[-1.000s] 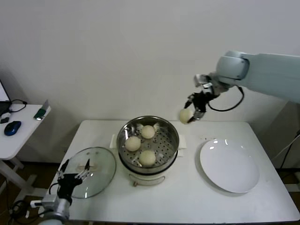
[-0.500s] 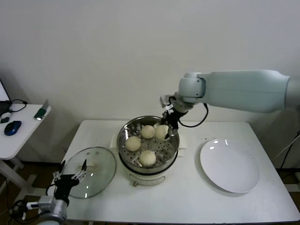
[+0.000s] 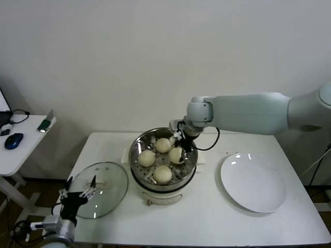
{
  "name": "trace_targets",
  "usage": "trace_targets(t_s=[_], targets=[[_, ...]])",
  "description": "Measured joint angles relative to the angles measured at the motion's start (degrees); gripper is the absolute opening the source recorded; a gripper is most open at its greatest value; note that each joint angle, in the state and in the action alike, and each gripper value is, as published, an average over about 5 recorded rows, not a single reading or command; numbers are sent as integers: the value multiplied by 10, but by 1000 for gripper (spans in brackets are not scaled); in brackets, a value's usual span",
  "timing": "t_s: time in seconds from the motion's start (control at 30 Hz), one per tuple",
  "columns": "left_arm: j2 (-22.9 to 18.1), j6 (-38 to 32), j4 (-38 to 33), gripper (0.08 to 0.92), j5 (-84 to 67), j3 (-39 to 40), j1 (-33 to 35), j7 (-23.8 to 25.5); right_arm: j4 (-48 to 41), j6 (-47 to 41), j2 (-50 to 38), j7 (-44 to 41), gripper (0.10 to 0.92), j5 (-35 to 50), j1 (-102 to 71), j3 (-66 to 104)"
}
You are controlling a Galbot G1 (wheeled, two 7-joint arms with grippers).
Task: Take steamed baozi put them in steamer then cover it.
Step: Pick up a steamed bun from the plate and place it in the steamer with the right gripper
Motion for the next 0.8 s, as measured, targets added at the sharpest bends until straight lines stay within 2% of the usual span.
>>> trace_targets(t_s=[0.23,0.43,0.8], targets=[[0,0,1,823,-1,1,-2,0,-2,-1,8,1,695,-13,-9,0],[0,0,0,823,-1,1,-1,0,0,2,8,-2,809,-18,-9,0],[3,6,-8,823,3,-2,5,1,6,8,-40,1,823,27,11,53]])
